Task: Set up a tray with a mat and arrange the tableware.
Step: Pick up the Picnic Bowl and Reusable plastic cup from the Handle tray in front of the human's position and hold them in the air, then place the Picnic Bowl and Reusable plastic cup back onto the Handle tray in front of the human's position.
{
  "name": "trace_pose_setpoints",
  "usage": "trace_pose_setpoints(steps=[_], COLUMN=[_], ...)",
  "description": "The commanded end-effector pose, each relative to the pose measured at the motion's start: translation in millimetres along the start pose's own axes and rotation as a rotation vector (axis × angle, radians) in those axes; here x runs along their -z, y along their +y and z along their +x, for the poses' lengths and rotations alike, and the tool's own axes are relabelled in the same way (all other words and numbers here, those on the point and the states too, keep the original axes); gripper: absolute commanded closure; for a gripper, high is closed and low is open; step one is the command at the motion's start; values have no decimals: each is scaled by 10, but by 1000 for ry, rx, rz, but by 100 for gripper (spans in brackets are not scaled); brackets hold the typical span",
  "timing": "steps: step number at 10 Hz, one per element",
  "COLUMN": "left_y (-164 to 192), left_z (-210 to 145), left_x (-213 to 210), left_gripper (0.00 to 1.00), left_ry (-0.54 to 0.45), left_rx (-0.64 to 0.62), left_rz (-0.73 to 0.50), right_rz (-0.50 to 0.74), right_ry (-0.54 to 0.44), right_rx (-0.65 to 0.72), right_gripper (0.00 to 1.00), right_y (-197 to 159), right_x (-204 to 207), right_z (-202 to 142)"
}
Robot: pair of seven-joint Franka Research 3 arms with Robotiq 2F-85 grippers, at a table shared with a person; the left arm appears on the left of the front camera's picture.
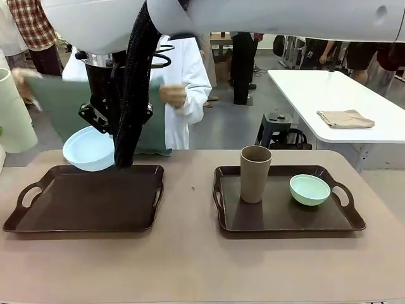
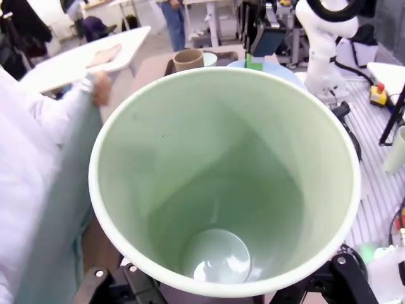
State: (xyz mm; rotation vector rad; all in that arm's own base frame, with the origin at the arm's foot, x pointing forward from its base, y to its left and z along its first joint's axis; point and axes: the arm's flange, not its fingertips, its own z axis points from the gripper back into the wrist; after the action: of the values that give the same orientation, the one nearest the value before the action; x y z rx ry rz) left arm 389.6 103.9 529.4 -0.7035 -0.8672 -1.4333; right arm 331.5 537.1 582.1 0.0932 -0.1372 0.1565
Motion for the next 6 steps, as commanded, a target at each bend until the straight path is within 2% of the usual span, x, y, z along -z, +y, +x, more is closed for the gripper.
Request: trace_pose_setpoints(steps=[1,6], left_y=[57,57], left_z=[-26,-26], left_x=[21,21], left_gripper=[69,69], left_ry=[-10,-10], left_rx=[4,4], left_rz=[-1,-1], right_rz=[-17,-17], right_ry=[10,10], right_rx=[0,0], right_gripper=[100,100], right_y=[-14,-14], right_x=[0,0], right_z=[-23,-23])
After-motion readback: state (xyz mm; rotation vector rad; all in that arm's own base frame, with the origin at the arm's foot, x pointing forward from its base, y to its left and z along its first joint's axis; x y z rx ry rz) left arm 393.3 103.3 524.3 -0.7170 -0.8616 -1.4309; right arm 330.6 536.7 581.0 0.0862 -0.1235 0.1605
